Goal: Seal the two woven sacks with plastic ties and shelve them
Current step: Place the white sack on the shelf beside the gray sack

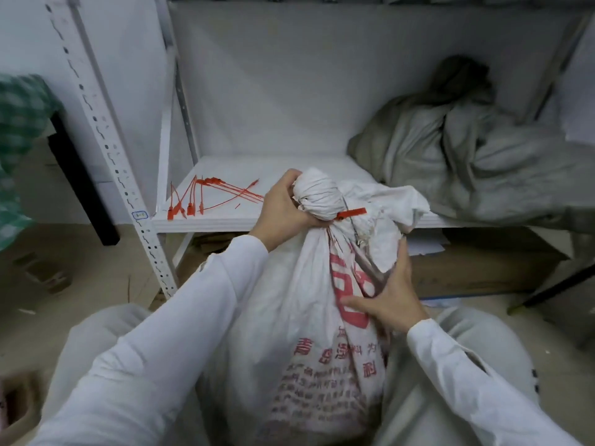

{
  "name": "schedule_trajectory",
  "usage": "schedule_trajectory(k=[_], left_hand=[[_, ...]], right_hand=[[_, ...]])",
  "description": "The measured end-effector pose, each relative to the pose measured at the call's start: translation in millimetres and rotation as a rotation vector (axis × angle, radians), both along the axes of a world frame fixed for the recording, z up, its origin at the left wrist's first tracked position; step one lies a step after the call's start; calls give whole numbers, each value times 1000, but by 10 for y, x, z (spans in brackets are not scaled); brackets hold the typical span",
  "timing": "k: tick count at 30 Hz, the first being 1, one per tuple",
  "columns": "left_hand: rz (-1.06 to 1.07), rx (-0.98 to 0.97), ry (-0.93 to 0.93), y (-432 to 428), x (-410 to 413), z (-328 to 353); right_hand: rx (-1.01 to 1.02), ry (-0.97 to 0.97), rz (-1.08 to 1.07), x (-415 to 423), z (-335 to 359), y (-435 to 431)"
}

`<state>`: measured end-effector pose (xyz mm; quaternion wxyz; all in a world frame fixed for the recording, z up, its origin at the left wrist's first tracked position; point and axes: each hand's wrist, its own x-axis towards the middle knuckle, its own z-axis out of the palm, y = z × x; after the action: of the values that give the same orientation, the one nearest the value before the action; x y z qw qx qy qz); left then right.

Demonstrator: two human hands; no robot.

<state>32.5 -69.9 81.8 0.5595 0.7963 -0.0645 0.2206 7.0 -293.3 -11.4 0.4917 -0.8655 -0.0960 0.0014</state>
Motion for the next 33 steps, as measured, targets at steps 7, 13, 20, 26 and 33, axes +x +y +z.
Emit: schedule_trajectory(k=[7, 13, 20, 26, 33], left_hand=[[-166, 32, -163, -642, 141, 798], [-259, 9, -296, -973, 344, 1644], [-273, 20, -477, -1118, 389, 2442], [-290, 213, -546, -1191, 429, 2751], [-173, 498, -423, -940, 937, 2410]], right_hand=[[-260, -133, -159, -182, 406, -39], [-220, -374, -253, -99, 1295, -19], [-209, -566, -367, 83, 2176, 182], [-228, -615, -495, 462, 2383, 308], [-217, -544, -351, 1220, 2036, 423]])
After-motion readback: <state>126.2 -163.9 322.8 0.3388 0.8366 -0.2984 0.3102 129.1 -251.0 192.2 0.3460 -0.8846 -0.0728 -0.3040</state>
